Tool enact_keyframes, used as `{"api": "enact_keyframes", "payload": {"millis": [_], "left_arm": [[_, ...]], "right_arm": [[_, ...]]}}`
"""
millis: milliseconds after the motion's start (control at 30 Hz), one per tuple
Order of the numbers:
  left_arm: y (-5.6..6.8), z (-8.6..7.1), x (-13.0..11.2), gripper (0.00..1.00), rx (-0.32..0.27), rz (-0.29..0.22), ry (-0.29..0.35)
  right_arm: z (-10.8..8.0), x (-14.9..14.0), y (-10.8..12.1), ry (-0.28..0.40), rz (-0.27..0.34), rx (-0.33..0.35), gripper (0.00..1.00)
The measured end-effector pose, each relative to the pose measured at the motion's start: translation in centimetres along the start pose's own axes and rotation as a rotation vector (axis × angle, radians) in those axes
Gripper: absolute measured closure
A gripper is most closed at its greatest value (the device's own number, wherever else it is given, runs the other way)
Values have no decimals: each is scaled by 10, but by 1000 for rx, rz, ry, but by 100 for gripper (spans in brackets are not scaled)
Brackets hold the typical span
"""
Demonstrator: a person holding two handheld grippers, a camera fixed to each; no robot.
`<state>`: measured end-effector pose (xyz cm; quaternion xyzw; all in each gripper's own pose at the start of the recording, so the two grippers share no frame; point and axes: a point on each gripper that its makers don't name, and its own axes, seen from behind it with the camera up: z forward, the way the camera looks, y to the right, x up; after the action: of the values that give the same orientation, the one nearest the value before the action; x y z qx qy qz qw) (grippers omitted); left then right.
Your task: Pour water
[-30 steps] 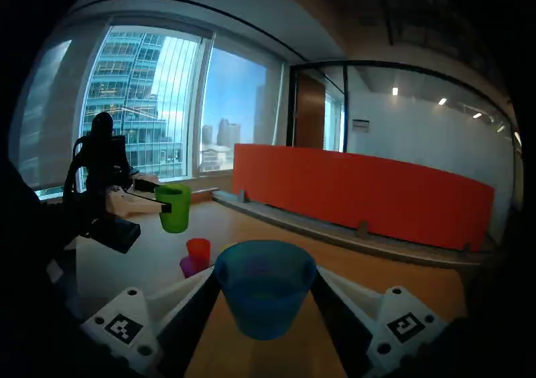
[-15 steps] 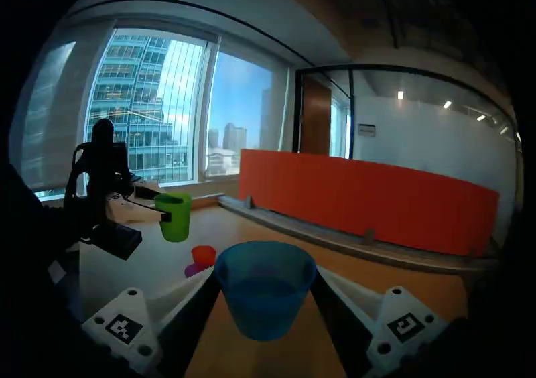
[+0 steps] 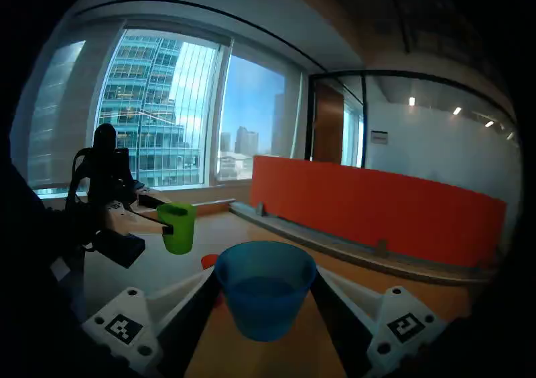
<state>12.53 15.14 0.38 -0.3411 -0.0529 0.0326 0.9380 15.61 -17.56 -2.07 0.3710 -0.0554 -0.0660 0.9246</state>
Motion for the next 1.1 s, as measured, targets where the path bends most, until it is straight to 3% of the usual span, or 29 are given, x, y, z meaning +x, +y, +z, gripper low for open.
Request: {"api": "enact_keyframes", "payload": {"millis": [400, 1100], "left_arm": [[4, -11, -4, 14, 1, 9, -4], [14, -15, -10, 14, -20, -4, 2]], "right_arm": [[15, 12, -15, 13, -30, 46, 9], [39, 41, -32, 51, -185, 106, 9]]}}
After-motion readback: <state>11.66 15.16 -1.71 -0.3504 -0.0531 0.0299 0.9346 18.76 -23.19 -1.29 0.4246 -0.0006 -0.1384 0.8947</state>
